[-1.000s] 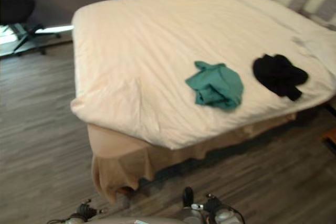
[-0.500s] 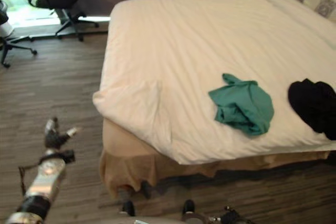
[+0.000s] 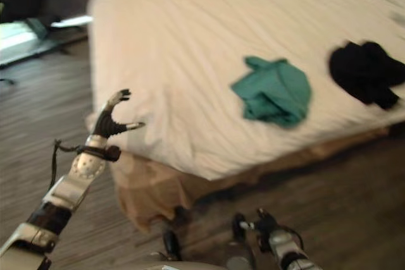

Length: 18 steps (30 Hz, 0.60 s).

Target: Tidy up the quilt and then pick up the clothes from the bed and put them into the laundry hamper.

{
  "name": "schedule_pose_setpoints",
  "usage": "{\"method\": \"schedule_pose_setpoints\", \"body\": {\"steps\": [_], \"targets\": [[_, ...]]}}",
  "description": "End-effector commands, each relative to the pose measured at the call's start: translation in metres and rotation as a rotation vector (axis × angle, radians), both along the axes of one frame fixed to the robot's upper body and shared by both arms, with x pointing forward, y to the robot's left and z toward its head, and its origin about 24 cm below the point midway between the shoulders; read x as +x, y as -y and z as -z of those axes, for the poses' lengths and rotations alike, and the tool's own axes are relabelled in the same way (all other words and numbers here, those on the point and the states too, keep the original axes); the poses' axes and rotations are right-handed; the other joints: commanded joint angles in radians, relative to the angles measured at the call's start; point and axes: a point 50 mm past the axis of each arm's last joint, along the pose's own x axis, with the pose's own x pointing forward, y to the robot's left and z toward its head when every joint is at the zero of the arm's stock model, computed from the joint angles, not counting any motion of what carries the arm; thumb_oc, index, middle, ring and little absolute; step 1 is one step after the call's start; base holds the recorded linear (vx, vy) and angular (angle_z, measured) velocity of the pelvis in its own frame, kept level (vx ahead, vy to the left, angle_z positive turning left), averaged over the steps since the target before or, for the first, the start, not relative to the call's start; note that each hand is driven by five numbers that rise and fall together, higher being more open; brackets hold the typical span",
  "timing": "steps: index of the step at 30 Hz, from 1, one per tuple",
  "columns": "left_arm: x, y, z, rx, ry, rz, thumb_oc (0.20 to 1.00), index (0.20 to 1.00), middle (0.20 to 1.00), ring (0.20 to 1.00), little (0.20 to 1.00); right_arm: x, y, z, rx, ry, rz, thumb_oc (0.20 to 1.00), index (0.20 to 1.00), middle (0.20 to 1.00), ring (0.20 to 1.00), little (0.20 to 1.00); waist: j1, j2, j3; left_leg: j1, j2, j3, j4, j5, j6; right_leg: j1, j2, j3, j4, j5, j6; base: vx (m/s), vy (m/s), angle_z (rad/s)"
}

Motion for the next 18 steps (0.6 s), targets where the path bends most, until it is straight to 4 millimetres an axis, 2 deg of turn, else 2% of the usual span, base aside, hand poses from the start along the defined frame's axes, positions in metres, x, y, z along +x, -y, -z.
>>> {"method": "schedule_pose_setpoints", "body": {"steps": [1,6,8,9,12,13,14,15,16,18], "targets": [[0.016,-0.009,-0.034,0.175,0.136,-0.051,1.000,1.000,1.000,1.000,1.000,-0.016,0.006,0.006,-0.065,-0.063,-0.016,1.000,1.000,1.000,1.000,1.000,0.021,-0.030,0.058,0.092,0.046,-0.037,-0.003,-0.059,-0.039,0.034,-0.067,-0.024,0.001,-0.074,0.069,-0.03,0.006,-0.11],[0.026,-0.012,-0.024,0.329,0.095,-0.110,1.000,1.000,1.000,1.000,1.000,-0.017,0.007,0.006,-0.084,-0.061,-0.025,1.000,1.000,1.000,1.000,1.000,0.007,-0.037,0.076,0.080,0.044,-0.028,0.001,-0.058,-0.040,0.015,-0.069,-0.015,0.004,-0.066,0.068,-0.05,0.002,-0.09],[0.033,-0.027,-0.017,0.476,0.058,-0.202,1.000,1.000,1.000,1.000,1.000,-0.014,0.008,0.004,-0.097,-0.048,-0.027,1.000,1.000,1.000,1.000,1.000,0.002,-0.047,0.097,0.060,0.044,-0.028,0.016,-0.059,-0.041,-0.002,-0.070,-0.011,0.012,-0.061,0.066,-0.08,-0.005,-0.06],[0.033,-0.027,-0.017,0.476,0.060,-0.202,1.000,1.000,1.000,1.000,1.000,-0.014,0.008,0.004,-0.097,-0.047,-0.027,1.000,1.000,1.000,1.000,1.000,0.003,-0.048,0.098,0.059,0.044,-0.028,0.018,-0.059,-0.041,-0.002,-0.070,-0.011,0.012,-0.061,0.066,-0.09,-0.006,-0.02],[0.032,-0.061,0.003,0.661,-0.065,-0.336,1.000,1.000,1.000,1.000,1.000,-0.008,0.006,0.002,-0.099,-0.028,-0.043,1.000,1.000,1.000,1.000,1.000,0.005,-0.061,0.122,0.030,0.048,-0.032,0.059,-0.068,-0.042,-0.021,-0.076,-0.011,0.035,-0.060,0.059,-0.09,-0.007,-0.01],[0.029,-0.073,0.013,0.688,-0.121,-0.369,0.395,0.395,0.395,0.395,0.395,-0.006,0.006,0.001,-0.104,-0.025,-0.047,1.000,1.000,1.000,1.000,1.000,0.006,-0.062,0.130,0.028,0.051,-0.034,0.072,-0.075,-0.044,-0.019,-0.077,-0.011,0.043,-0.065,0.057,-0.07,-0.013,0.00],[0.027,-0.080,0.019,0.718,-0.159,-0.383,0.200,0.200,0.200,0.200,0.200,-0.004,0.007,0.000,-0.106,-0.021,-0.048,1.000,1.000,1.000,1.000,1.000,0.006,-0.065,0.130,0.021,0.050,-0.036,0.079,-0.073,-0.043,-0.024,-0.079,-0.010,0.046,-0.062,0.056,-0.05,-0.011,0.02],[0.022,-0.092,0.028,0.751,-0.215,-0.401,0.200,0.200,0.200,0.200,0.200,-0.003,0.009,-0.001,-0.109,-0.018,-0.045,1.000,1.000,1.000,1.000,1.000,0.007,-0.068,0.132,0.018,0.052,-0.036,0.087,-0.076,-0.044,-0.024,-0.080,-0.012,0.051,-0.063,0.055,0.00,0.000,0.00],[0.005,-0.108,0.054,0.767,-0.349,-0.420,0.200,0.200,0.200,0.200,0.200,-0.004,0.010,-0.001,-0.106,-0.017,-0.028,1.000,1.000,1.000,1.000,1.000,0.008,-0.068,0.131,0.022,0.053,-0.037,0.096,-0.079,-0.044,-0.017,-0.081,-0.012,0.055,-0.065,0.053,0.00,0.000,0.00],[-0.016,-0.116,0.083,0.721,-0.473,-0.430,0.200,0.200,0.200,0.200,0.200,-0.001,0.012,-0.002,-0.098,-0.008,0.015,1.000,1.000,1.000,1.000,1.000,0.012,-0.066,0.129,0.038,0.053,-0.037,0.096,-0.086,-0.043,0.000,-0.078,-0.013,0.055,-0.070,0.052,0.04,0.030,0.00]]}}
